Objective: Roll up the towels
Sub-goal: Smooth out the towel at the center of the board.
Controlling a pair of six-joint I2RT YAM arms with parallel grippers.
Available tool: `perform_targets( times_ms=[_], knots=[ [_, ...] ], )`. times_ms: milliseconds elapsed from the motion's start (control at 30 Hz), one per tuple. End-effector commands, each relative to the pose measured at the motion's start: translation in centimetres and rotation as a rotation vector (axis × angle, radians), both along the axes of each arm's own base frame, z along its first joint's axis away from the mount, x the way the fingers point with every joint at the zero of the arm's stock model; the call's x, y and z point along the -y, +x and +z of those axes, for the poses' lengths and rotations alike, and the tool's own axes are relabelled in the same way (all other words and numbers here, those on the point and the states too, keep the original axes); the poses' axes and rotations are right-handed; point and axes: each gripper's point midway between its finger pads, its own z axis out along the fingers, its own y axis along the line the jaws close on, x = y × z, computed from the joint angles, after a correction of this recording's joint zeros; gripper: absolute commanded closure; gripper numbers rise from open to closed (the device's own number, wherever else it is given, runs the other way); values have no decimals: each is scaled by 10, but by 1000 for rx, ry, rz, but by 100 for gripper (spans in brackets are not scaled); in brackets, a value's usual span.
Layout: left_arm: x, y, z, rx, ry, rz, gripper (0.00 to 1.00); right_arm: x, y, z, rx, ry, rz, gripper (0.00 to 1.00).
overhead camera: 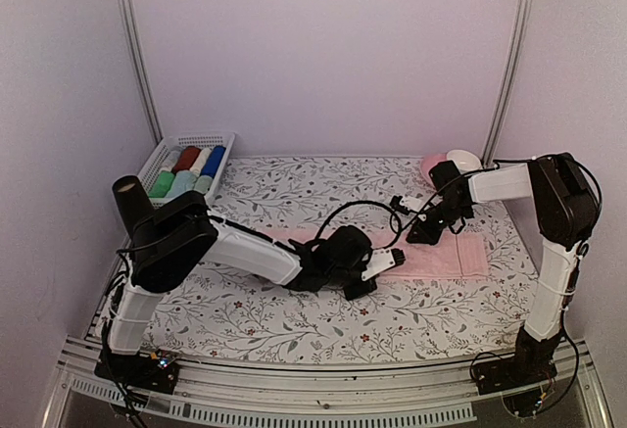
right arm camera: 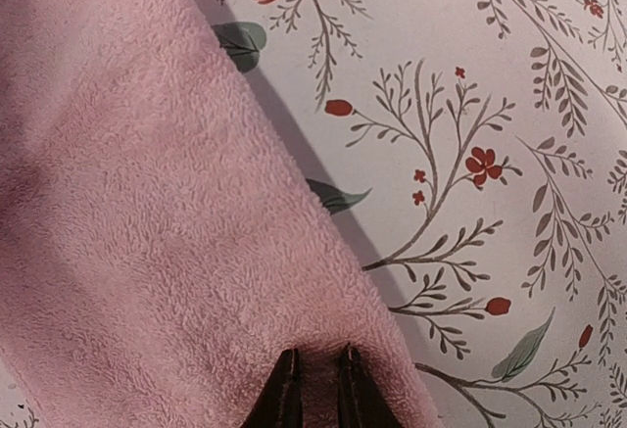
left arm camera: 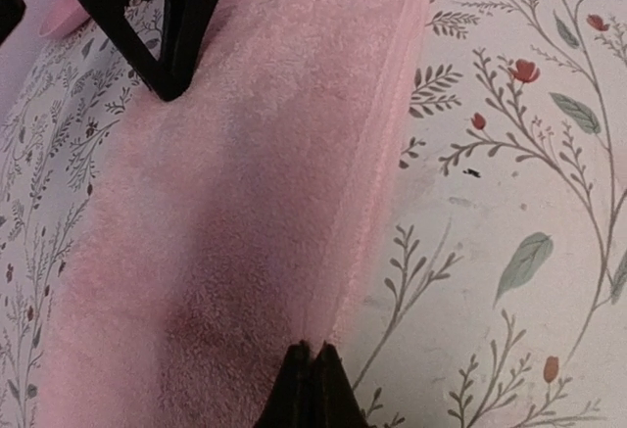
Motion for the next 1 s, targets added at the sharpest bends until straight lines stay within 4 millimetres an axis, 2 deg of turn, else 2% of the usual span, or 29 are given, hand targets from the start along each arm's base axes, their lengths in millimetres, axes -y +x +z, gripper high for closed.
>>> perform_targets(
  times_ms=[0,100,333,400,467,533,567,667,767,867,900,967],
  knots=[
    [2,-17,13,-56,-20,-28,100,7,-17,-34,-82,-78,8,88],
    [3,-20,13,-82,-16,-29,100,7,-18,-34,-80,-82,11,88],
    [0,-24,-1,-119,50,-19,98,9,-19,-35,-81,-97,17,88],
    [0,-25,3,-132,42,-18,89,9,-19,-30,-73,-94,23,88],
    [1,-26,13,-139,20,-20,70,6,-19,-23,-64,-79,34,87],
    [1,-23,26,-136,-5,-13,61,3,-20,-13,-55,-62,43,83],
    [1,-21,35,-130,-21,-10,59,2,-19,-6,-45,-52,45,79],
    [-3,-9,66,-98,-74,31,57,1,-16,24,12,-33,49,61],
    [-19,10,95,-64,-125,118,52,7,-12,57,71,-23,17,43],
    [-50,35,119,-36,-159,259,46,27,-10,80,82,-8,-66,24],
    [-64,44,127,-25,-166,312,46,36,-10,85,81,-7,-94,21],
    [-94,60,127,-22,-154,408,48,56,-14,89,77,-16,-146,18]
  ],
)
